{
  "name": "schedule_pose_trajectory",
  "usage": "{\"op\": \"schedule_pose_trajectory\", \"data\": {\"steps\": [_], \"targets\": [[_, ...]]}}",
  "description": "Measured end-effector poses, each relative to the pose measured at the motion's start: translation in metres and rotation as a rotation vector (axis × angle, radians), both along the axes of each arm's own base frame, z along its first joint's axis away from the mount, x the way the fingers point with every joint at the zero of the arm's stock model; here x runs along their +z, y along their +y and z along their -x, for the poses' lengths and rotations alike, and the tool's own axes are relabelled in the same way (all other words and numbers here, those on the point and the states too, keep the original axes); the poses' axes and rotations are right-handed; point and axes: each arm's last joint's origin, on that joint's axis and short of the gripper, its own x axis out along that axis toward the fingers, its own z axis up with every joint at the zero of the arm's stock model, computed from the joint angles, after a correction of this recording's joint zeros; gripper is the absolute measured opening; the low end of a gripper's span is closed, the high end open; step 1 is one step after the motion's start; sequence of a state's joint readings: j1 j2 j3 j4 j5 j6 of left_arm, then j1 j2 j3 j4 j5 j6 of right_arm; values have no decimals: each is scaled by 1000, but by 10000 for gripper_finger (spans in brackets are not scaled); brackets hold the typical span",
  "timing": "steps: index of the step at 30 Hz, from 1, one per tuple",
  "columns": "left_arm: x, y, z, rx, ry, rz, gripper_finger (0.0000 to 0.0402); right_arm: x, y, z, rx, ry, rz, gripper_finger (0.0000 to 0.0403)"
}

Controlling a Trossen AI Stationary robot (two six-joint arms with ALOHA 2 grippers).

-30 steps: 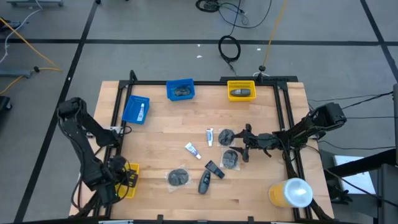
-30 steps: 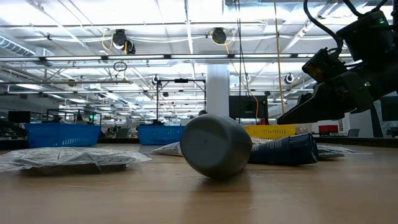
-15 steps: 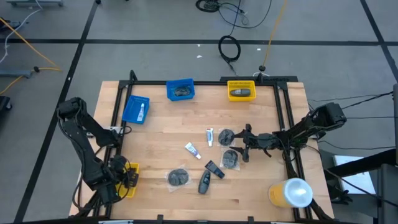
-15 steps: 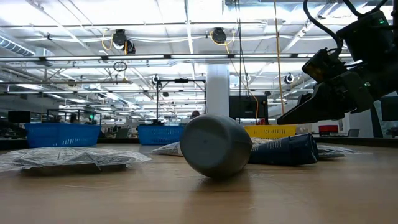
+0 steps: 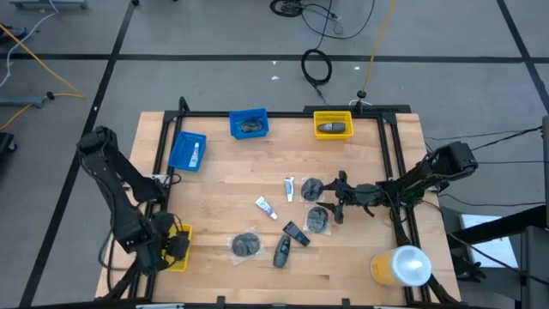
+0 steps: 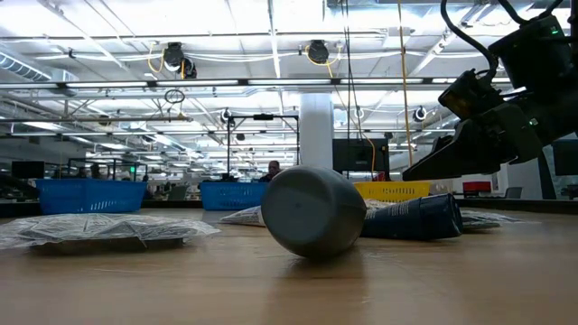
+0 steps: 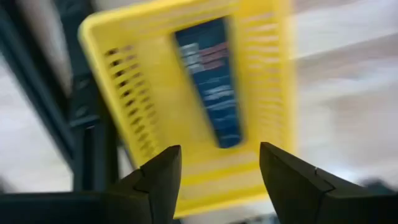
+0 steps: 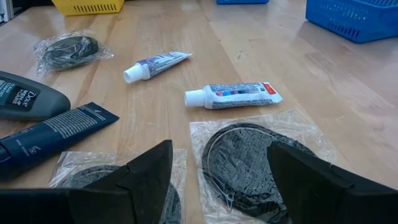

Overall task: Pick & Place Travel size toiletries
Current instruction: Put the white toothpaste into the left blue bin

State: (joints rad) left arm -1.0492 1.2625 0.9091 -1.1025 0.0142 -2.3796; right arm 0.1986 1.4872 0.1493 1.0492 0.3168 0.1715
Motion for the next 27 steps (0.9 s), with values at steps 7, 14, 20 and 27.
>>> {"op": "schedule_pose_trajectory", "data": {"steps": [7,14,20,27], "targets": [[27,24,-21,-75,-483,-222,168,0,0,0,0,0,0,254],[35,40,-50,-292,-751,-751,149,-1,0,0,3,7,0,254],[24,55,-79,-360,-616,-906,147,-1,0,0,3,8,0,254],[-10,73,-125,-507,-596,-784,147,-1,0,0,0,6,-7,254]]}}
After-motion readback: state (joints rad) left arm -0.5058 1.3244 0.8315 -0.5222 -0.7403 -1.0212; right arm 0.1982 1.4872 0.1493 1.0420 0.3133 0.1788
